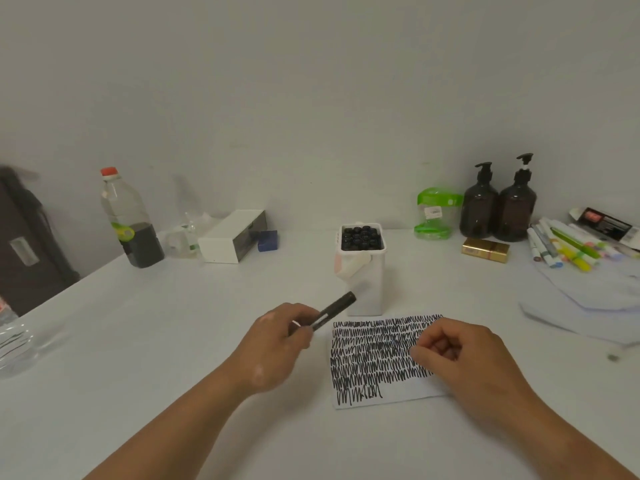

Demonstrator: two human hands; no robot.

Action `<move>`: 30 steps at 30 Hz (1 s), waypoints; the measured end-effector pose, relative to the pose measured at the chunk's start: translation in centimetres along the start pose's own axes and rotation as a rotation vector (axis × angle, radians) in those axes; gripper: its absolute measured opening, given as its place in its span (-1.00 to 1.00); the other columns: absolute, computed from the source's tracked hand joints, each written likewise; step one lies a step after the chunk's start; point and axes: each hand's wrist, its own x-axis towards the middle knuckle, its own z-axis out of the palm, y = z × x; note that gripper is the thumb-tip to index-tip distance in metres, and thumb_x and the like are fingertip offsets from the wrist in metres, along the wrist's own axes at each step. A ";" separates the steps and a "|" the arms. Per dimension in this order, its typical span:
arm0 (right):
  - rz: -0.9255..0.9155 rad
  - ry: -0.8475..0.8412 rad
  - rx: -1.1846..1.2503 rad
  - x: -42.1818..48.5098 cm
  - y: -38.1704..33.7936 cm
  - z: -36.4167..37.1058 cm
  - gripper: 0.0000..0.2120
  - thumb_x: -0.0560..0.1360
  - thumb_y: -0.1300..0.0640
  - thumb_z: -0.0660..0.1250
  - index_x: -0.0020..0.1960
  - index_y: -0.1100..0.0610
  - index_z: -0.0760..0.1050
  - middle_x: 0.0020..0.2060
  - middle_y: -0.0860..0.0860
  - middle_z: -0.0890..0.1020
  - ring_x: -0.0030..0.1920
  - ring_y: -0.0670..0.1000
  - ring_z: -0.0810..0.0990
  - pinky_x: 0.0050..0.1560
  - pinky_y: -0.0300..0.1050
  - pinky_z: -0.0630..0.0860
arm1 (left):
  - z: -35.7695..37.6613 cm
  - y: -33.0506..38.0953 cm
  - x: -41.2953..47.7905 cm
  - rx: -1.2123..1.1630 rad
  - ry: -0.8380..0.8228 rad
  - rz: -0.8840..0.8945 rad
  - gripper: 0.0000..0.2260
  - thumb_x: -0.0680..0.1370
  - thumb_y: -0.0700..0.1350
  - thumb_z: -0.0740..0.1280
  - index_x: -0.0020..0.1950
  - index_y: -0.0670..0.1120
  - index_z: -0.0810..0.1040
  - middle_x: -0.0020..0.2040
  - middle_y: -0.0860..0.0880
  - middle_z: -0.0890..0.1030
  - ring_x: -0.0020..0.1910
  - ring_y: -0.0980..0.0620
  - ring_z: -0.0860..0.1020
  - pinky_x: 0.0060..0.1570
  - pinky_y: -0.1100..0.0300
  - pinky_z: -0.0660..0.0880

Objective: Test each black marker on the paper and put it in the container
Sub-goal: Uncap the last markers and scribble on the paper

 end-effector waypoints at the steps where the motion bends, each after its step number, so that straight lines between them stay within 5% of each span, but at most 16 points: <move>1: 0.006 -0.017 0.055 0.0 -0.2 0.1 -0.81 0.41 0.09 0.58 -0.15 -0.17 0.63 -0.37 -0.07 0.66 -0.38 -0.06 0.56 -0.27 -0.27 0.48 | 0.6 1.1 -0.4 -0.047 -0.036 0.029 -0.81 0.58 -0.07 0.26 0.01 0.23 0.57 -0.17 0.16 0.61 -0.20 0.21 0.54 -0.13 0.27 0.48; 7: 0.064 -0.139 0.494 -0.3 -1.4 0.4 -0.90 0.49 0.07 0.48 -0.01 -0.06 0.63 -0.39 0.07 0.58 -0.43 0.00 0.48 -0.44 -0.18 0.40 | 5.1 5.1 -0.2 0.029 -0.119 0.335 -0.85 0.66 -0.10 0.18 0.16 0.10 0.46 -0.22 0.17 0.49 -0.24 0.18 0.44 -0.26 0.37 0.30; 11: 0.084 -0.065 0.528 -0.1 -1.1 0.0 -0.90 0.56 0.24 0.43 -0.08 0.06 0.61 -0.38 0.09 0.58 -0.41 0.04 0.49 -0.40 -0.11 0.45 | 6.9 5.5 0.1 0.050 -0.082 0.410 -0.86 0.66 -0.12 0.20 0.19 -0.06 0.49 -0.15 0.07 0.53 -0.22 0.10 0.42 -0.18 0.23 0.37; 15: 0.047 -0.103 0.550 -0.2 -1.5 0.6 -0.92 0.50 0.19 0.45 -0.08 0.06 0.57 -0.38 0.06 0.58 -0.42 0.03 0.50 -0.41 -0.11 0.47 | 7.3 5.2 -0.2 0.009 -0.101 0.397 -0.85 0.66 -0.08 0.22 0.11 -0.10 0.53 -0.09 0.00 0.59 -0.13 0.01 0.49 -0.08 0.07 0.45; 20: 0.051 -0.150 0.550 -0.8 -1.9 2.1 -0.85 0.43 0.08 0.46 -0.09 0.09 0.53 -0.47 0.03 0.53 -0.49 -0.01 0.47 -0.45 -0.18 0.42 | 7.5 5.7 -1.1 -0.037 -0.063 0.414 -0.76 0.66 0.07 0.15 -0.08 -0.04 0.46 -0.27 0.21 0.55 -0.28 0.26 0.47 -0.24 0.34 0.39; 26: 0.079 -0.178 0.530 -0.9 -2.0 2.6 -0.83 0.47 0.04 0.41 -0.13 0.11 0.49 -0.54 0.01 0.48 -0.52 -0.05 0.41 -0.48 -0.23 0.35 | 7.6 5.5 -1.3 -0.015 -0.101 0.447 -0.69 0.67 0.14 0.09 0.01 -0.03 0.49 -0.12 0.13 0.66 -0.23 0.14 0.55 -0.20 0.30 0.44; 30: 0.124 -0.210 0.591 -0.9 -2.6 2.6 -0.87 0.46 0.05 0.40 -0.20 0.06 0.50 -0.53 0.03 0.46 -0.51 -0.04 0.41 -0.50 -0.21 0.32 | 7.5 5.4 -1.5 -0.021 -0.057 0.457 -0.68 0.66 0.16 0.09 -0.01 -0.02 0.50 -0.31 0.34 0.51 -0.26 0.11 0.51 -0.33 0.48 0.26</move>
